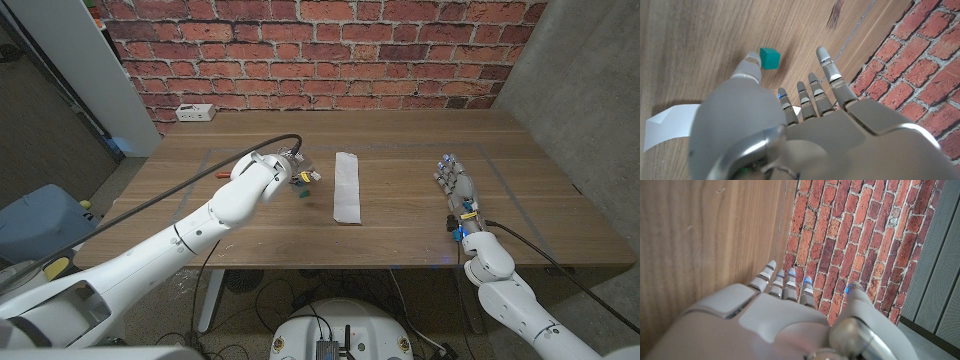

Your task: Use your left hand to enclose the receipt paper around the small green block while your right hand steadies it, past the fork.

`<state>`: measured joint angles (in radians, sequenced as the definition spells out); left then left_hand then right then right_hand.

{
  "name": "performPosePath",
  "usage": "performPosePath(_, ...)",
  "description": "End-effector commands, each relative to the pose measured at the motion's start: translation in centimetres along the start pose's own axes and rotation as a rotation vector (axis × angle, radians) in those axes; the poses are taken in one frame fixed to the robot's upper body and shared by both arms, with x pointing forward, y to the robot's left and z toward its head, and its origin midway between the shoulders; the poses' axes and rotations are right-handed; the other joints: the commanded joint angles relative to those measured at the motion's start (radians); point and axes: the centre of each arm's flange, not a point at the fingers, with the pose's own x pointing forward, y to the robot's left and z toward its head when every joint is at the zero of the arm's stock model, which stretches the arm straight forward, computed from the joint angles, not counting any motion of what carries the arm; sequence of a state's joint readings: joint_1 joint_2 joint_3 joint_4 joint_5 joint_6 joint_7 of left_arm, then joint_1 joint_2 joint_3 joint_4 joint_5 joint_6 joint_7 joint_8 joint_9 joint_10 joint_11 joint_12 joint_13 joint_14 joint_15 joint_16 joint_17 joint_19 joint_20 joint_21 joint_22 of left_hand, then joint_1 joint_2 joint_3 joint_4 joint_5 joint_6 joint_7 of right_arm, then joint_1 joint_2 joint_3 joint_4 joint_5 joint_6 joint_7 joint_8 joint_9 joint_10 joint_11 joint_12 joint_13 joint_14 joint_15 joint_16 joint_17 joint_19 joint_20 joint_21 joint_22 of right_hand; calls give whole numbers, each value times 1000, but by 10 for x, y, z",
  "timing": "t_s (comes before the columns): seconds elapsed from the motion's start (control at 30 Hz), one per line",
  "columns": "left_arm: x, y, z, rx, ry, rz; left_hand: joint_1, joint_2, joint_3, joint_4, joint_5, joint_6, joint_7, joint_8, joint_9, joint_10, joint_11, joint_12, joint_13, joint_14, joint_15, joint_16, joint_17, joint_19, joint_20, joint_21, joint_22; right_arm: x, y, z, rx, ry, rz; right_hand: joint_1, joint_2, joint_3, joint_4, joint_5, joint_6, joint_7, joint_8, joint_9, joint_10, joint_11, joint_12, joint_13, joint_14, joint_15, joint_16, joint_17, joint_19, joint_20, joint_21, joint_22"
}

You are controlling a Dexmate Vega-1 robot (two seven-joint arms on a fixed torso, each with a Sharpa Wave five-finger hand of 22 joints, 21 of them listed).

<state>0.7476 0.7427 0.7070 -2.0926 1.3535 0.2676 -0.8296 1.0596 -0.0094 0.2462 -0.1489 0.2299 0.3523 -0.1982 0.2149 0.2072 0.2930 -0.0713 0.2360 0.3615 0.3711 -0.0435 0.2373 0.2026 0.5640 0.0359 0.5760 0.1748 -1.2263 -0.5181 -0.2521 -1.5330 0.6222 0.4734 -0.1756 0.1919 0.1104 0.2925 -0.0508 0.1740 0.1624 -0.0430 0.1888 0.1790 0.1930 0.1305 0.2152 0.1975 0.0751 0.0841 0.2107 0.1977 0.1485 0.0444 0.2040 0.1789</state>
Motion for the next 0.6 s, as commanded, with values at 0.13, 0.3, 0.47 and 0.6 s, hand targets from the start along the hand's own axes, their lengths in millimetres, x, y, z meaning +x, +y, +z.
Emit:
performPosePath(0.13,15,-30,-7,-70,-74,16,26,11,-4,-2,-3,37,8,14,4,59,-4,26,5,40,-73,19,5,31,-3,8,5,5,10,9,-37,15,5,-8,2,4,5,6,11,2,2,3,12,-1,-1,5,10,1,-1,5,2,-2,5,2)
performPosePath(0.3,17,-33,-5,-73,-87,14,43,22,-3,-3,-8,56,13,18,4,85,-6,36,7,66,-80,31,8,47,-7,11,6,5,11,10,-43,22,0,-8,1,4,5,6,11,2,2,3,12,-1,-1,5,10,1,-2,4,2,-3,5,2)
performPosePath(0.47,21,-37,-5,-86,-94,18,56,30,-6,-4,-15,90,21,28,5,111,-10,46,9,87,-89,42,10,69,-19,18,6,6,13,9,-43,27,2,-8,1,4,4,7,10,2,1,3,12,-1,-1,5,10,2,-2,4,2,-3,5,2)
performPosePath(0.6,23,-38,-4,-101,-102,41,69,52,-1,-1,-20,117,36,34,5,143,-7,58,11,113,-93,56,14,88,-29,25,7,7,13,10,-47,30,4,-8,0,4,4,7,10,1,1,3,13,0,-1,5,10,2,-2,4,2,-3,5,2)
